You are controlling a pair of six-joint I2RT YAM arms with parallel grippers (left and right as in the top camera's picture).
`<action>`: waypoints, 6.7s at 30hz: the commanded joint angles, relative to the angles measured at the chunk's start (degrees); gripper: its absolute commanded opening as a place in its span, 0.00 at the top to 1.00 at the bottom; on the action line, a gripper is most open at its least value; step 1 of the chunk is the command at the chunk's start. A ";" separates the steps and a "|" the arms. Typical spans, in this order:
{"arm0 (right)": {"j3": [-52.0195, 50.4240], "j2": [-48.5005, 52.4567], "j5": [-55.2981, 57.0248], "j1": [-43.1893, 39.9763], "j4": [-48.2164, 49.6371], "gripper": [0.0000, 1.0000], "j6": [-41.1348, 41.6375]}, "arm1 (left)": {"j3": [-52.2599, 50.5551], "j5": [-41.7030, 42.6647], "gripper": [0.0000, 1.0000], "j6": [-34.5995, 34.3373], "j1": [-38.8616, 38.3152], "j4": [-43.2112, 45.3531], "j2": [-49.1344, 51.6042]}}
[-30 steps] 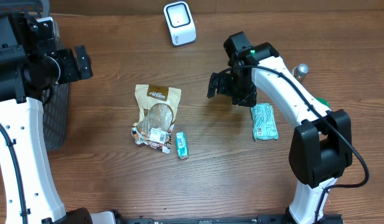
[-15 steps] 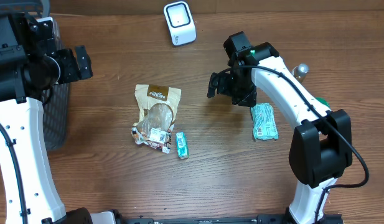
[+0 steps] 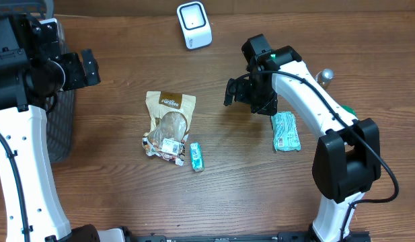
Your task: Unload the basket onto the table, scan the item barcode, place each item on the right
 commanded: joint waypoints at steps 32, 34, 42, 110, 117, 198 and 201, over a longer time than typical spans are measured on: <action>0.94 -0.94 -0.31 0.24 5.05 0.06 -0.04 | 0.63 -0.11 0.00 -0.35 -0.15 0.17 0.07; 1.22 -1.18 -0.28 0.26 5.05 0.10 -0.13 | 0.63 -0.11 0.00 -0.35 -0.15 0.17 0.07; 5.97 -5.64 -0.24 1.53 2.23 0.14 -2.03 | 0.63 -0.11 0.01 -0.35 -0.15 0.17 0.07; -25.14 -8.04 8.76 28.98 26.99 0.52 13.51 | 0.63 -0.13 0.01 -0.35 -0.15 0.17 0.07; -26.82 -8.04 8.74 28.98 29.55 0.60 13.53 | 0.63 -0.11 0.00 -0.35 -0.15 0.17 0.07; -11.69 -8.07 8.76 8.87 14.27 0.91 -1.18 | 0.63 -0.11 0.00 -0.35 -0.15 0.17 0.07; -11.69 -8.07 8.76 8.87 14.29 0.91 -1.18 | 0.63 -0.11 0.00 -0.35 -0.15 0.17 0.07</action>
